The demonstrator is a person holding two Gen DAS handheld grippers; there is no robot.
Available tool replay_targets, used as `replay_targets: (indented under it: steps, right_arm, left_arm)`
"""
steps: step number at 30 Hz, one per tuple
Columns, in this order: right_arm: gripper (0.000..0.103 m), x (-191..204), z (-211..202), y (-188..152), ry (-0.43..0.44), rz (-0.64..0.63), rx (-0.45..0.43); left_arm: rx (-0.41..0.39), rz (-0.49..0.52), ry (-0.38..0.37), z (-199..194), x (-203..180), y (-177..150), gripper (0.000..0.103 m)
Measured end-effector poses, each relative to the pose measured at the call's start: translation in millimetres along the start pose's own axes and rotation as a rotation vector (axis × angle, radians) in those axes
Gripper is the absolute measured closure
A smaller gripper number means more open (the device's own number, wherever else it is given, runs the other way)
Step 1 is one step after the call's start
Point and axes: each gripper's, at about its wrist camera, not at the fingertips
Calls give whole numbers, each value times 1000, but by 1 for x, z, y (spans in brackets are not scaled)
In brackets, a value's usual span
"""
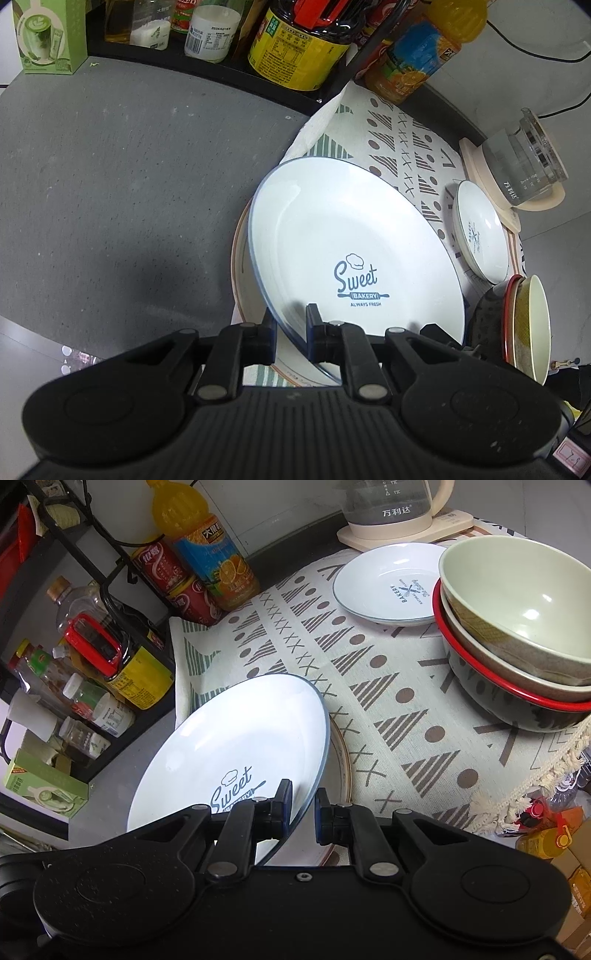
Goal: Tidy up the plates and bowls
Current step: 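Lower the 'Sweet' plate onto the white orange-flower plate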
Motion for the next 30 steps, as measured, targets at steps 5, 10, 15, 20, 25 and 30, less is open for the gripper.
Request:
replay_targets:
  steps: [5,10,15,20,25,30]
  right_arm:
    - [92,-1,3,0,-3,-8,8]
    - [93,-3,6,0,-19,-12,13]
    - [94,-5,8,1,-36,-20,12]
    - [94,-6,8,2,-38,-20,9]
    - [95,-6,9,6,-44,-24,4]
    - [96,-5,7,11,-48,-28,-8]
  left_arm:
    - [11,-8,7,4,-1,-1,90]
    - [34,-23,7,11,-1,-2,90]
    - [44,-33,-3,15,0,-4,89]
    - [58,-33,0,19,-1,-3,88]
    - [91,-39,8,21,-3,1,86]
    - [86,-19,47,17,-3,7,86]
Point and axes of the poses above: each gripper's, at about its wrist camera, not at the fingertips, and z roughly the way its jaws point, x to its left, y to its top, and after that the axes turned 9 degrees about -y, right-handed
